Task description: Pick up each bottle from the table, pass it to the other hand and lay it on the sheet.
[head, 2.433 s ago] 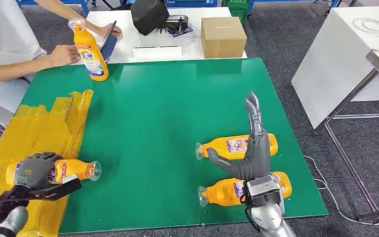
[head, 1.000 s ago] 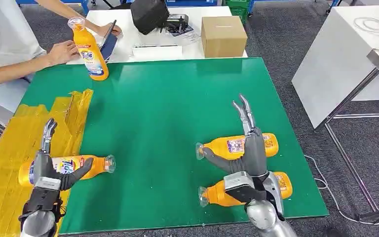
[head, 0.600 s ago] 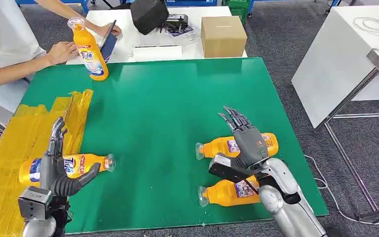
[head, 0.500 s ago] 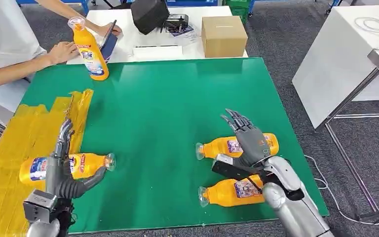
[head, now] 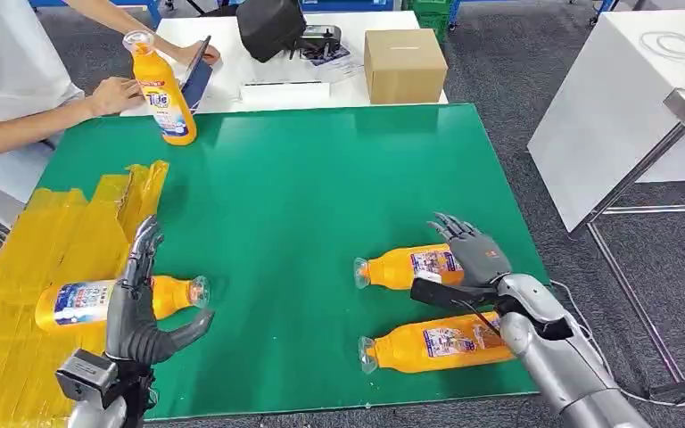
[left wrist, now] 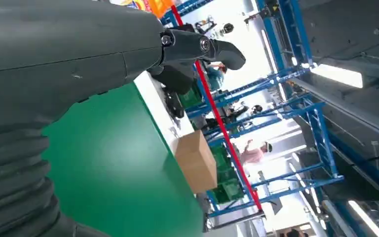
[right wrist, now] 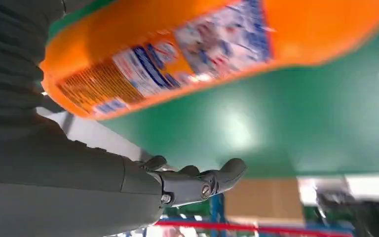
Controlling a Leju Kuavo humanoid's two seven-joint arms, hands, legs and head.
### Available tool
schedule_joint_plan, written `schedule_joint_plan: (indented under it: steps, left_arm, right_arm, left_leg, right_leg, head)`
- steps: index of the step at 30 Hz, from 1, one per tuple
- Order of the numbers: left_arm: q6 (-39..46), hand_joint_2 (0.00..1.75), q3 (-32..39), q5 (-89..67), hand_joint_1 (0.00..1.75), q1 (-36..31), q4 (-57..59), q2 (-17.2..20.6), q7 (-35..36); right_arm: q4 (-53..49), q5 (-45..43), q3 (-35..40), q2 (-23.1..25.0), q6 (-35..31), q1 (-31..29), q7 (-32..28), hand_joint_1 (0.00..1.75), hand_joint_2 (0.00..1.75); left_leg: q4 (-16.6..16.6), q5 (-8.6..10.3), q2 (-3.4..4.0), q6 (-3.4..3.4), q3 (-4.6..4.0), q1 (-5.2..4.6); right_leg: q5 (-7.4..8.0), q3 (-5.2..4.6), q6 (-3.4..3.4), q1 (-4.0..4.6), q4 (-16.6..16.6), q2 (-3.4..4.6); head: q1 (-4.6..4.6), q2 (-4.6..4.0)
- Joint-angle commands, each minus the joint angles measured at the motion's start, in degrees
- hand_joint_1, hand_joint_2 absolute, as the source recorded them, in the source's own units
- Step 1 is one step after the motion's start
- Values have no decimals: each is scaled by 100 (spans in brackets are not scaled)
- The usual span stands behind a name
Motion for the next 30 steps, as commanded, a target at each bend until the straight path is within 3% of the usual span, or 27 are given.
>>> schedule_joint_plan:
  steps: [1, 8, 14, 15, 16, 18, 30]
  left_arm:
    - [10, 175, -312, 61, 0, -256, 354, -50, -81]
    - [7, 175, -359, 71, 0, -253, 303, -37, -111]
    - [30, 175, -494, 112, 0, -335, 272, -50, -136]
    - [32, 175, -493, 125, 0, -334, 274, -51, -136]
    - [23, 175, -479, 168, 0, -336, 282, -59, -135]
    - [14, 175, -459, 197, 0, -331, 296, -62, -134]
    - [-36, 175, -435, 237, 0, -316, 304, -75, -117]
  right_arm:
    - [1620, 177, 548, 58, 88, -690, 129, 0, 175]
    - [1832, 269, 616, 147, 87, -756, 187, 0, 175]
    - [2486, 593, 806, 535, -177, -966, 170, 2, 175]
    - [2521, 605, 808, 561, -196, -979, 171, 98, 175]
    - [2533, 624, 809, 588, -252, -978, 164, 141, 175]
    - [2477, 625, 768, 625, -354, -946, 157, 175, 175]
    - [2274, 694, 641, 636, -469, -843, 207, 175, 175]
  left_leg:
    - [-5, -6, 9, 0, 22, 3]
    - [-4, -6, 11, -1, 17, 2]
    - [-4, -5, 14, -1, 21, 8]
    - [-5, -3, 18, -1, 19, 6]
    - [-6, -4, 18, -1, 25, 6]
    - [-5, -3, 17, -2, 22, 7]
    - [-4, -3, 11, -1, 24, 4]
  right_leg:
    - [-2, 23, -8, 6, -11, 1]
    - [-2, 15, -7, 4, -6, 4]
    - [1, 22, -8, 10, -12, 4]
    - [2, 17, -6, 7, -10, 8]
    - [1, 23, -8, 9, -11, 6]
    - [1, 21, -8, 9, -11, 4]
    - [-2, 22, -6, 6, -7, -2]
  head:
    - [0, 0]
    - [0, 0]
    - [2, 0]
    - [0, 0]
    - [2, 0]
    - [2, 0]
    - [2, 0]
